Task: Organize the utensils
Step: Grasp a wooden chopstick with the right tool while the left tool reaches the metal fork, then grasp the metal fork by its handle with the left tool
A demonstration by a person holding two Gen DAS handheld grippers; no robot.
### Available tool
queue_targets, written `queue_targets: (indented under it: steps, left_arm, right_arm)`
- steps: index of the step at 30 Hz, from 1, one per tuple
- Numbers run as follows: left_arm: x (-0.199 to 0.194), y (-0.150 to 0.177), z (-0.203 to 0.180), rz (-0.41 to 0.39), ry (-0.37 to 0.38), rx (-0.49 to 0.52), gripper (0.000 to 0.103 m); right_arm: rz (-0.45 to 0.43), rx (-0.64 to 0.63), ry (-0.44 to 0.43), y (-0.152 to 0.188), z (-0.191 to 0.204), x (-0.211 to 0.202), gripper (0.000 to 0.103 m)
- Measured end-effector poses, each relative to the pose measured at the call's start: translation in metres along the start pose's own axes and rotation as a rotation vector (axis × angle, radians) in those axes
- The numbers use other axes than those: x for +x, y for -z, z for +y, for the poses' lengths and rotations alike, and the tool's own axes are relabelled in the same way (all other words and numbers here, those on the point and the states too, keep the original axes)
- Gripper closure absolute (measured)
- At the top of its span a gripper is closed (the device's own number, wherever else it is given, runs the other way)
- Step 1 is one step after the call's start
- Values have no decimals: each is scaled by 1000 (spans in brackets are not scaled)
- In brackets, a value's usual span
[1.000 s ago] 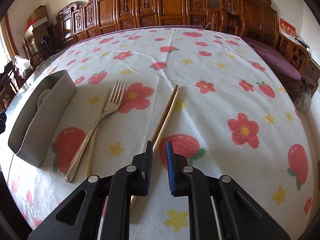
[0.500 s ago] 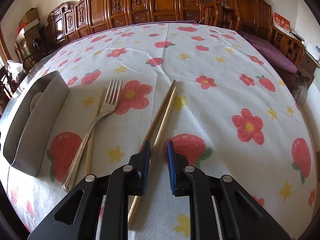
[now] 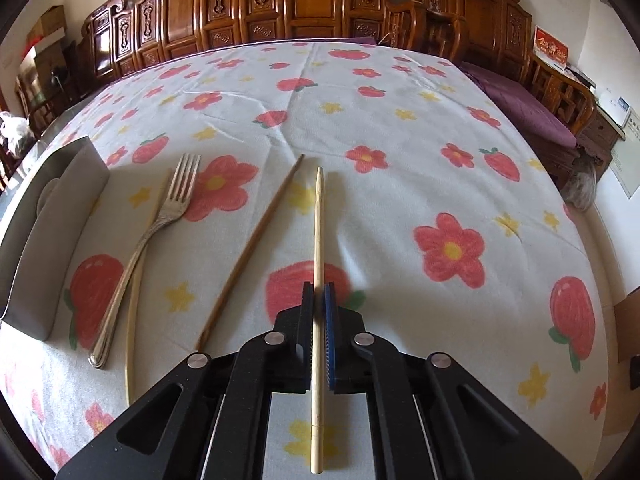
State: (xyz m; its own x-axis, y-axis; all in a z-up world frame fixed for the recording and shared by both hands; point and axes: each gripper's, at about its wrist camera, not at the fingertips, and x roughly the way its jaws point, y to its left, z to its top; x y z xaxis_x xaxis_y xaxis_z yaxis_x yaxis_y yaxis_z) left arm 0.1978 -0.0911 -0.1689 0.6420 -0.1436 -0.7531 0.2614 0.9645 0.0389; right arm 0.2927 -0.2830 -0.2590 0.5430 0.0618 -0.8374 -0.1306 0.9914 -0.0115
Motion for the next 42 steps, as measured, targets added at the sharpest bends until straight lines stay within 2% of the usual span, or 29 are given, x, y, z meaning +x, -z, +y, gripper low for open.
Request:
queue_targets:
  steps: [7,17,27,32,39,42]
  left_arm:
    - [28,-14,-15,54,30,4,76]
    - [70,-28,-33,146,48,9,76]
    - [102,-27,-37,226,-9,23,86]
    - [111,-29,-32,241,19,-8,86]
    - [112,-31,-34,237,28,3,86]
    - [112,-29,-31,241,47,-10,94]
  right_arm:
    - [-43,66,-38,-2,-23,-7,97]
    - [-70,108,-96,-8,-27,-10,97]
    - [-83,135,-139,-12,-28,-10,97]
    - [-87,135,-148,-12,-26,-11,97]
    - [-87,138,-151,-12,-26,-11,97]
    - [-86,134,-154,-12,-25,-11,97]
